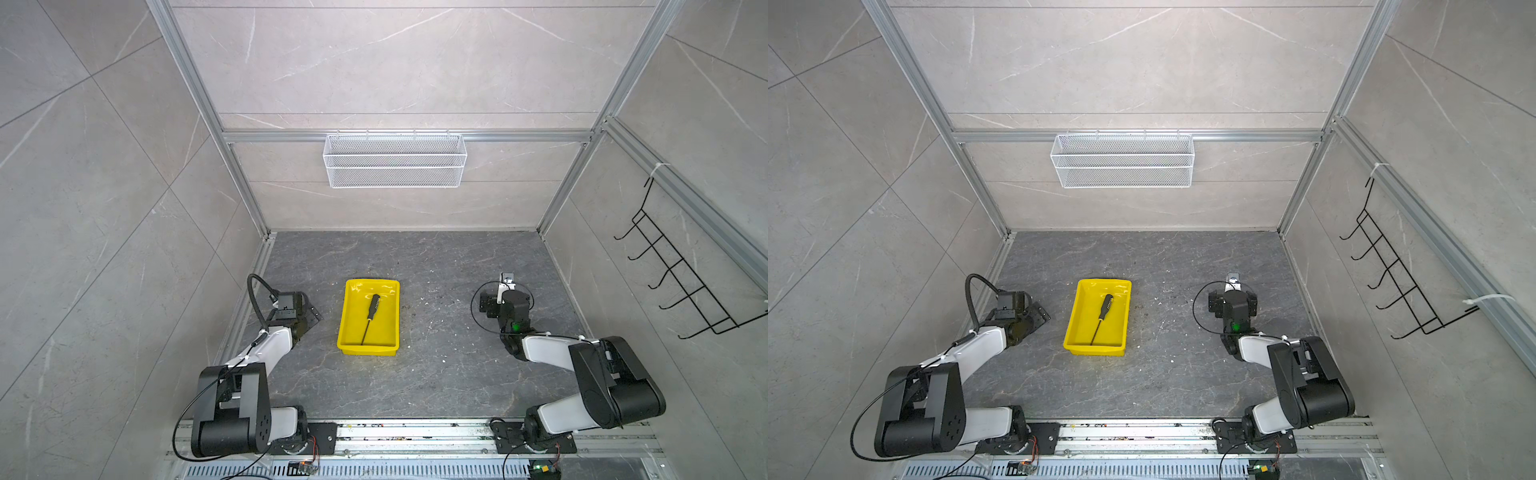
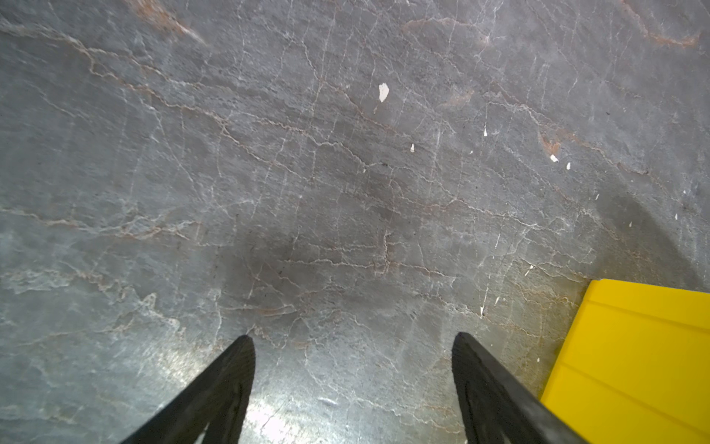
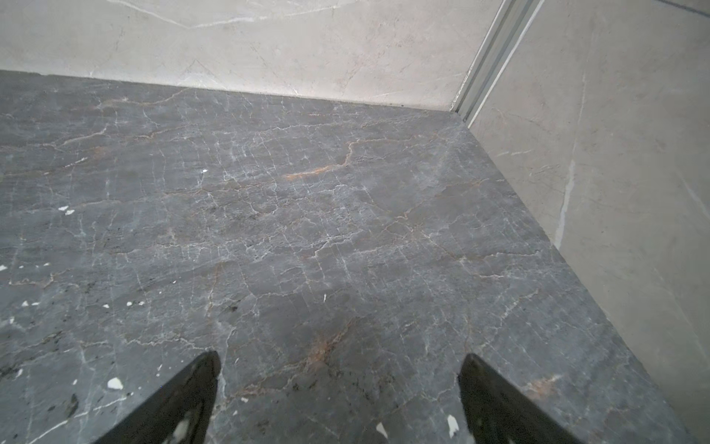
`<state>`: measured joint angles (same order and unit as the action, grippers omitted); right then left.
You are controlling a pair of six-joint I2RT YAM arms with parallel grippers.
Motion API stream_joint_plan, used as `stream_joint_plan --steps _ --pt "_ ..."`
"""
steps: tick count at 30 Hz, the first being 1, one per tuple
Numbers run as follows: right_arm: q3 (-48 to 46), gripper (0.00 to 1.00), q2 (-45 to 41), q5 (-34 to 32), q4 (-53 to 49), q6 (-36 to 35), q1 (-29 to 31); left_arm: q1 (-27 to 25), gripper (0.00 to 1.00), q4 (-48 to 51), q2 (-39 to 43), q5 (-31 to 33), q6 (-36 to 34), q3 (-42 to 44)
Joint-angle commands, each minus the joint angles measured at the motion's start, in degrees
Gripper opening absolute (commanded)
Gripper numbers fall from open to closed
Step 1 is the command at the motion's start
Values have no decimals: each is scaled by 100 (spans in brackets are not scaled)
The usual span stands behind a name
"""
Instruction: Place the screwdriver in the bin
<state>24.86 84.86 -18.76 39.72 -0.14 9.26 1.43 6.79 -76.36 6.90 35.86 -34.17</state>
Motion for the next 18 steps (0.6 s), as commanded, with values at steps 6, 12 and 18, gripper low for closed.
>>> stream_joint_plan --steps 6,12,18 --pt "-458 100 143 1110 988 124 -363 -2 100 -1670 116 -1471 -237 366" --pt "-466 100 172 1097 1080 109 -346 -3 100 -1877 249 -2556 -1048 221" --pt "-465 100 171 1103 1076 111 -352 -3 100 -183 621 -600 -1914 -467"
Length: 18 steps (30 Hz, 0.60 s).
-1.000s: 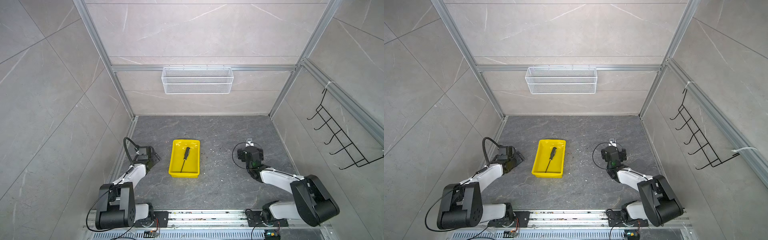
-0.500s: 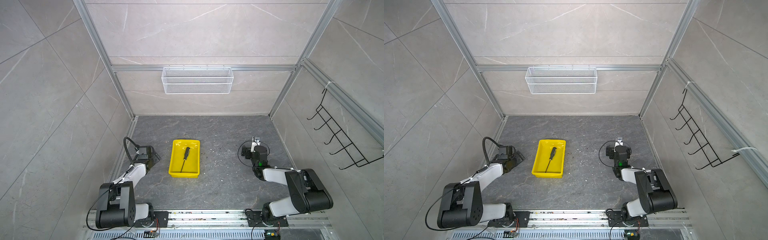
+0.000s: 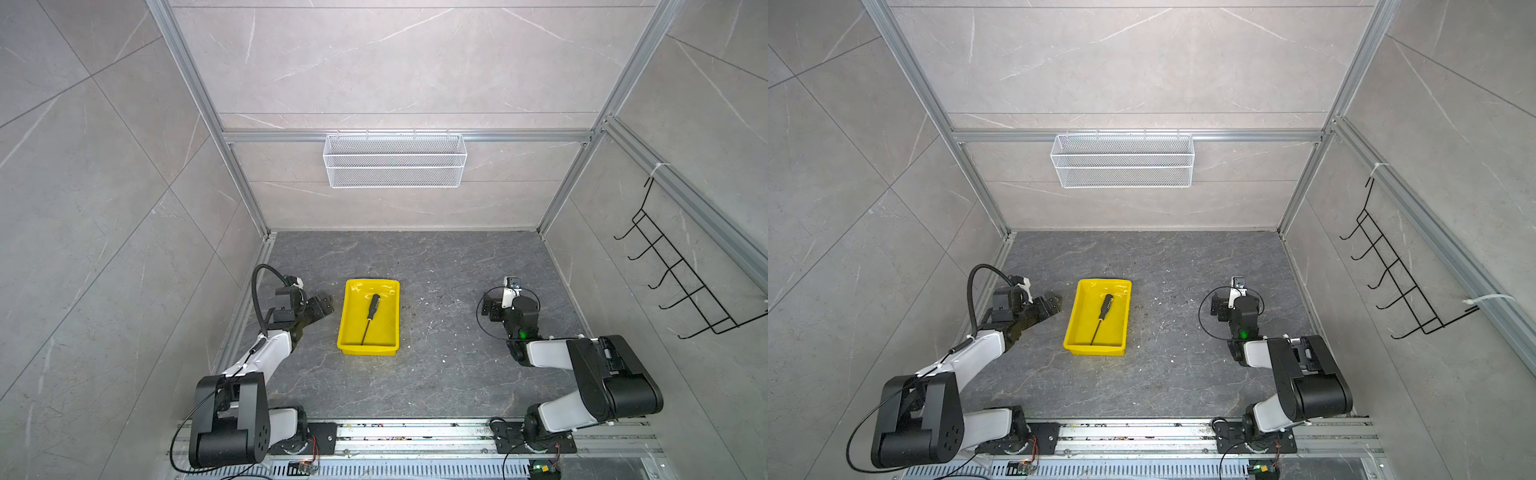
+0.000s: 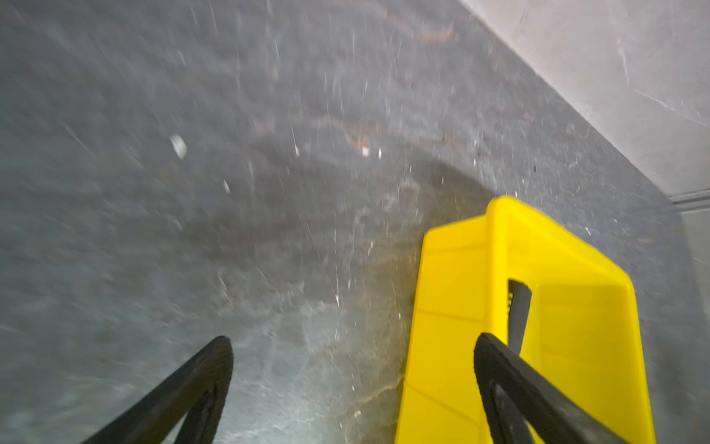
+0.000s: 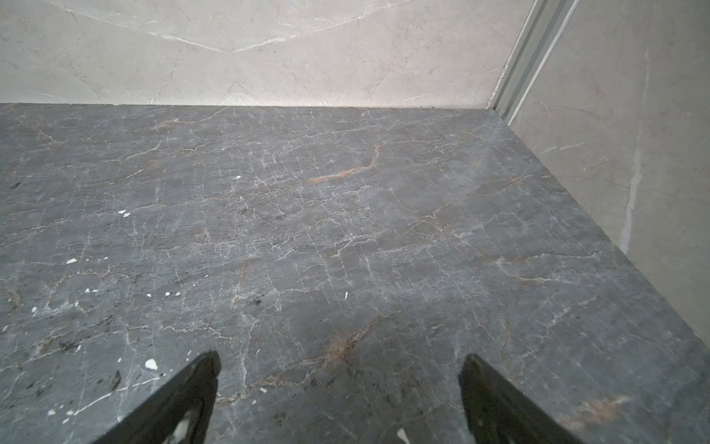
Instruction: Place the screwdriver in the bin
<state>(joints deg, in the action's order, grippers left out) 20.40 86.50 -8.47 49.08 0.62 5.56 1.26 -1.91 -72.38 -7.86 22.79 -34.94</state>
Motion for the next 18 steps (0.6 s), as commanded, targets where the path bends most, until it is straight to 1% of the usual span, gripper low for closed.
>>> stream_joint_plan --steps 1,2,4,5,6,8,10,13,15,17,18 --pt "-19 100 7 72 135 30 24 13 100 890 210 1153 -539 -448" --pt "-19 99 7 74 138 30 24 15 100 990 186 1412 -476 -462" --pt "-19 99 7 71 137 34 24 15 100 885 122 1639 -529 -385" --pt "-24 100 7 68 139 34 20 14 100 609 95 1644 -679 -264" --pt "-19 100 7 73 143 34 24 42 100 620 69 1579 -724 -283" --pt "-19 100 7 67 146 33 24 41 100 230 20 1452 -1008 -205" --pt "-19 100 7 69 142 34 21 41 100 -358 -30 1251 -1283 -32" --pt "-23 100 7 69 139 37 28 41 100 -1962 -232 773 -1828 634" --pt "-24 99 7 73 146 35 25 44 100 -3094 -399 777 -1971 1142" --pt "-26 99 7 69 145 39 24 41 100 -2803 -405 1130 -1910 1023" --pt "-24 100 7 73 146 42 24 38 100 -2869 -479 1269 -1909 991"
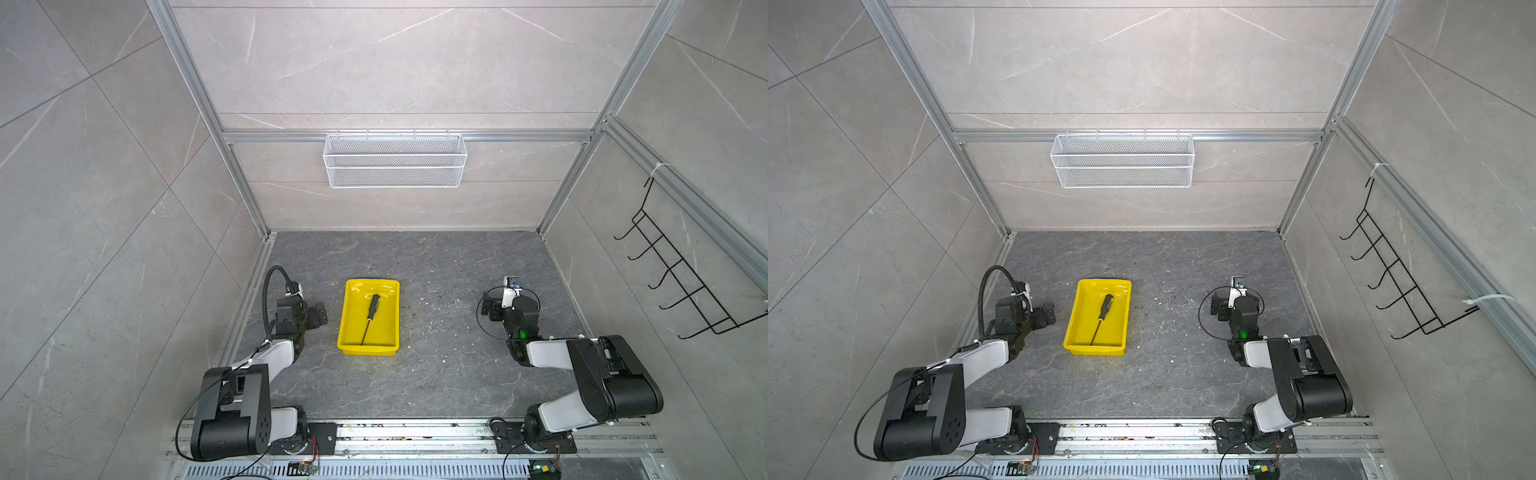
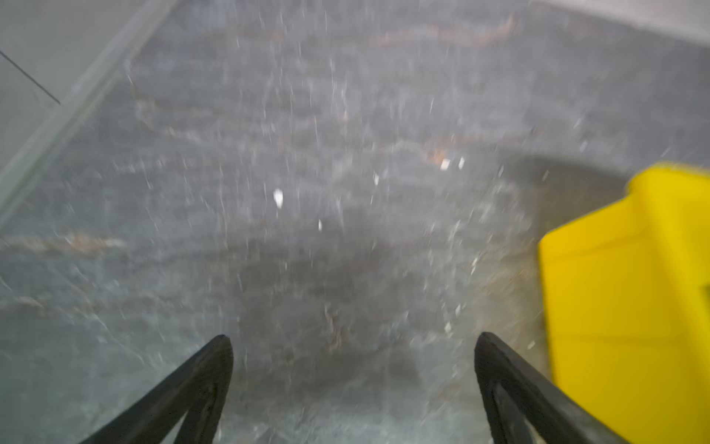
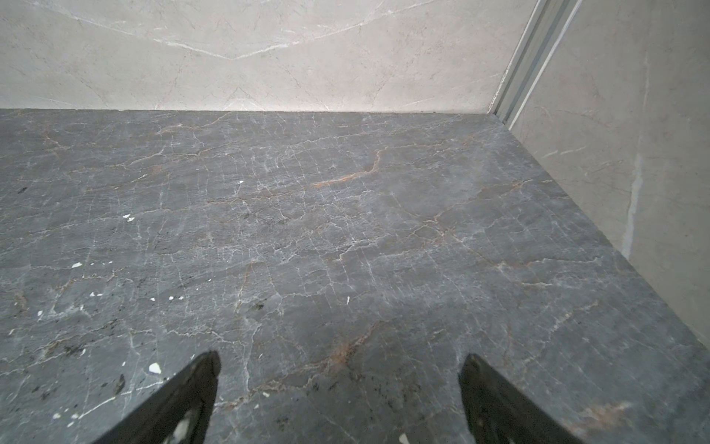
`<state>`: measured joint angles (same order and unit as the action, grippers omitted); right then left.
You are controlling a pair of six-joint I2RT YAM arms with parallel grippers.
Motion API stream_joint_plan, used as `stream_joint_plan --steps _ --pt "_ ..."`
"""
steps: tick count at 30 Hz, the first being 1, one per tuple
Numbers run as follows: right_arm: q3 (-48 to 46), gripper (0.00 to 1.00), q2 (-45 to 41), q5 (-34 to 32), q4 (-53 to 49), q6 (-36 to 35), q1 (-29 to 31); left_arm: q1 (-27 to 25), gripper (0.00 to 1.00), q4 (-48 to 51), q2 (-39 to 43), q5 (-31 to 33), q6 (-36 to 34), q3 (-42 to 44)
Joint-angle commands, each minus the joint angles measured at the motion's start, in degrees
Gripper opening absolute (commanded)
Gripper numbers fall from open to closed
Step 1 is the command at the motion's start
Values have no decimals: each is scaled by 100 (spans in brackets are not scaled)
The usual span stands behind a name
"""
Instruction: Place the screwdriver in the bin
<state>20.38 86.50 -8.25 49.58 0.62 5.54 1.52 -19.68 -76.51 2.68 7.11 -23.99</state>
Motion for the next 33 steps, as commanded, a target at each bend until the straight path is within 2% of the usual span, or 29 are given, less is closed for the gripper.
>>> stream_joint_plan --steps 1,3,6,9,12,14,25,27,33 --pt "-21 100 7 49 95 40 26 15 100 -1010 -104 388 -317 -167" --pt "-18 99 7 51 88 42 26 16 100 -1083 -206 580 -373 -223" --pt "-21 100 7 47 92 36 22 15 100 -1427 -261 319 -617 -108" --pt "-18 99 7 50 89 47 26 18 100 -2492 -585 311 -690 300" --pt "-17 99 7 51 100 34 27 28 100 -3103 -1016 507 -648 376" --pt "-24 99 7 51 95 32 27 33 100 -2854 -930 501 -616 346" --pt "-5 100 15 70 83 26 28 33 100 -2910 -956 517 -623 353" --pt "123 99 60 661 -111 -163 26 28 100 -2901 -951 507 -624 356" --pt "94 99 43 683 -65 -174 19 29 100 -2909 -947 511 -624 349"
